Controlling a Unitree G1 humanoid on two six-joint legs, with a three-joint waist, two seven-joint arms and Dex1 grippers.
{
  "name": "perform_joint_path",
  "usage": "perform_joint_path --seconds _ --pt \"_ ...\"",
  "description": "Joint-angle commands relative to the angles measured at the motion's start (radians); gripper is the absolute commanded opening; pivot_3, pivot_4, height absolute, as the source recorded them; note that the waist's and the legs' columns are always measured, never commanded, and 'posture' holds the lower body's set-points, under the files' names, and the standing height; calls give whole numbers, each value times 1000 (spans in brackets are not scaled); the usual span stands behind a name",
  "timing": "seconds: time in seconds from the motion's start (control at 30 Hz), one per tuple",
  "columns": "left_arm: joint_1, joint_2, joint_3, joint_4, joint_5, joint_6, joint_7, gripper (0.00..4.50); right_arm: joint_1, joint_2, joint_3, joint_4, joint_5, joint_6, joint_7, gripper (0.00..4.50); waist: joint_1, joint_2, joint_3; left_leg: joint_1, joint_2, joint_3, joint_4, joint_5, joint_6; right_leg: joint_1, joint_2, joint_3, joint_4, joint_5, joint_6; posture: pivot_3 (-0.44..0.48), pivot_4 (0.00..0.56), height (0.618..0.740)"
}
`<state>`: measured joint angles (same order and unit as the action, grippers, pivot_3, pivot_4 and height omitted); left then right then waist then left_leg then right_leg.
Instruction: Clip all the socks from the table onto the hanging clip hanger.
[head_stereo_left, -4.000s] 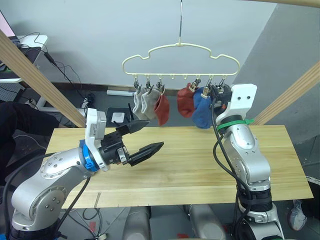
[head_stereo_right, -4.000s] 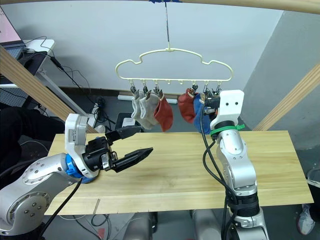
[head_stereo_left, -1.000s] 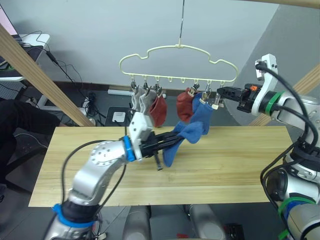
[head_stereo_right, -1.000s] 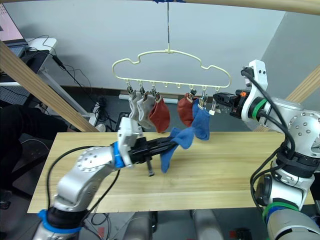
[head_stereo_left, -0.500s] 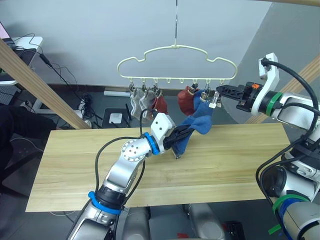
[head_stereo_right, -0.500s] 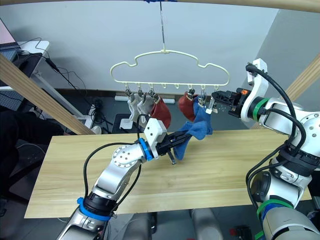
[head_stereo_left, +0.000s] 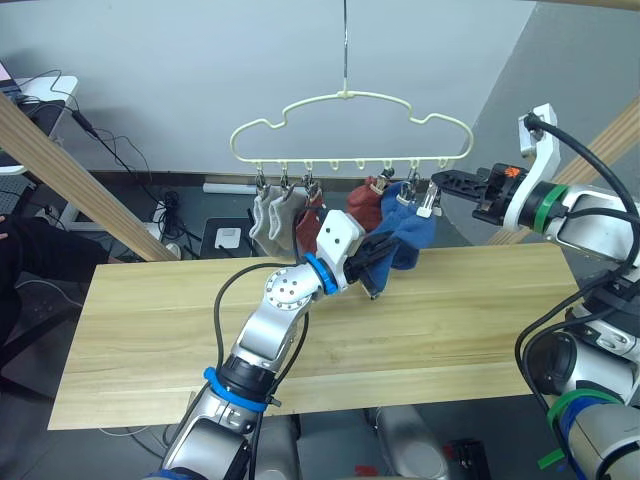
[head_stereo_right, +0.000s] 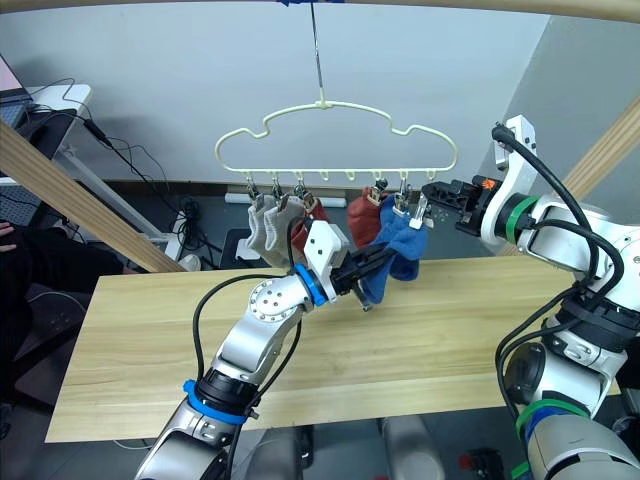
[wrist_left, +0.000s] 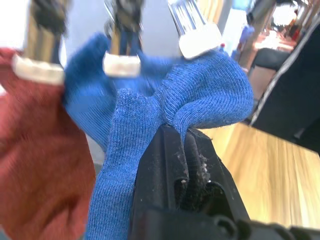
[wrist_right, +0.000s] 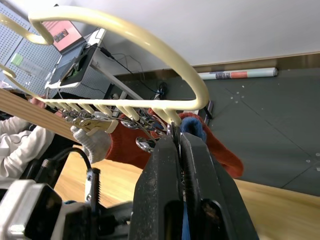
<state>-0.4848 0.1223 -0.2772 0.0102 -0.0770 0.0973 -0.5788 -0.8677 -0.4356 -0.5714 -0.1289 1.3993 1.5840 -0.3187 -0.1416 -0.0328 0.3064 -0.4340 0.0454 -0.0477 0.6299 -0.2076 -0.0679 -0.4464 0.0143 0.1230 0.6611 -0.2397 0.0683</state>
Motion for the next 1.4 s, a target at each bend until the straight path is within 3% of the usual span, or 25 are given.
perform_joint_path --seconds 0.03,0.4,0.5,0.83,0.9,1.07,1.2,1.4 --pt "-7 -26 14 -30 -23 -30 7 43 27 -37 16 -6 73 -44 -37 0 1 0 0 0 0 0 0 0 0 0 0 0 0 0 0 -238 317 740" --pt "-8 -48 4 -27 -21 -31 -5 43 91 -137 170 5 322 -253 -164 0 0 0 0 0 0 0 0 0 0 0 0 0 0 0 0 -237 312 740" --pt "-9 -46 8 -28 -23 -32 -10 0 107 -179 217 0 372 -308 -182 763 0 0 0 0 0 0 0 0 0 1 0 0 0 0 0 -236 309 740" --pt "-20 -47 4 -15 -12 -53 -10 0 171 -327 293 -35 463 -415 -154 4452 1 0 0 0 0 0 0 0 0 0 0 0 -1 0 1 -235 298 740" --pt "-21 -46 5 -12 -17 -51 -13 0 179 -352 306 -41 474 -432 -141 4480 1 0 0 0 0 0 0 0 0 1 0 0 -1 0 1 -237 292 740" --pt "2 10 40 -4 -132 123 -125 1342 403 -504 221 -320 204 -435 144 4500 5 1 -1 0 0 -1 0 0 0 1 0 -2 -1 -1 1 -240 279 740" --pt "71 143 111 -57 -188 197 -187 2615 625 -469 255 -427 -118 -606 287 4500 -7 1 -1 1 1 0 0 0 0 1 1 -1 -1 -1 2 -218 264 740" --pt "309 384 317 -177 -284 269 -251 4480 874 -369 376 -463 -584 -960 481 4500 -3 2 -2 3 2 0 0 1 -1 1 1 0 2 -1 2 -153 249 740"
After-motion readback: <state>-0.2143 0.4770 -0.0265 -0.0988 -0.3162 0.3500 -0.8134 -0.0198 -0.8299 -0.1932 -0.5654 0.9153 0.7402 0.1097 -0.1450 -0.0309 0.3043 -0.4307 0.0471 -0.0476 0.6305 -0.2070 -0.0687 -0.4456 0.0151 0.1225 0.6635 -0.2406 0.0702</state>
